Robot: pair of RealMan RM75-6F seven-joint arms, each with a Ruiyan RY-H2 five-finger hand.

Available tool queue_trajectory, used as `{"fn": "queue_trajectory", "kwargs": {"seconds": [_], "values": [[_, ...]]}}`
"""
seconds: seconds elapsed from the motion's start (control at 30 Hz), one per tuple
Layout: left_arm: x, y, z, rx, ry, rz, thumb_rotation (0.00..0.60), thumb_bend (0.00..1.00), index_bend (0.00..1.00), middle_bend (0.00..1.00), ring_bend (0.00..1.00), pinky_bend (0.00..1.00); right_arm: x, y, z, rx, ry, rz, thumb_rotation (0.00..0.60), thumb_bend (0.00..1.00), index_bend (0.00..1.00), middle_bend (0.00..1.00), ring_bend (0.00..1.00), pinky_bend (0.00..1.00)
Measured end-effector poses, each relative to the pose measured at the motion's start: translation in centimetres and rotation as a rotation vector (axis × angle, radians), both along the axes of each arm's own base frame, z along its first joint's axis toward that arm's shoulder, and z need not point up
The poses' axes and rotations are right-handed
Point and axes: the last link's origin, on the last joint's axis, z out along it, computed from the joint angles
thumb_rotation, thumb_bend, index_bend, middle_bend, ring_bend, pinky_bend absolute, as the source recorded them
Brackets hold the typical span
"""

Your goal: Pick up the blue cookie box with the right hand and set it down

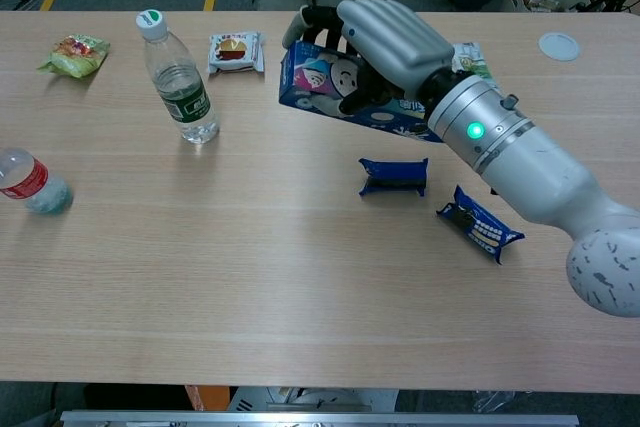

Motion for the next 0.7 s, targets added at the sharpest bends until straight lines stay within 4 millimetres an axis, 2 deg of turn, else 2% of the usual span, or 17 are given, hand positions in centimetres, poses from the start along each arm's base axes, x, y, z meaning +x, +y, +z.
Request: {"fn": "queue_trajectory", "kwargs": {"seconds": [0.33,0.7], "values": [[-0.2,-0.1,-0.3,-0.004,-0.008,0.004,0.600,0.26,0.16,0.13,0.10,0.07,-3.9,-2.5,-0.4,0.002,0.194,-0.045,0.600,0.25,0.48,0.42,0.40,0.51],[-0.1,-0.4,-0.1,0.000,-0.006,0.007,0.600,0.26,0.16,0.13,0.10,0.07,-4.4,-3.9,-3.3,0.045,0.291,-0.099,0.600,0.25,0.46,0.40,0.35,0.41]]}}
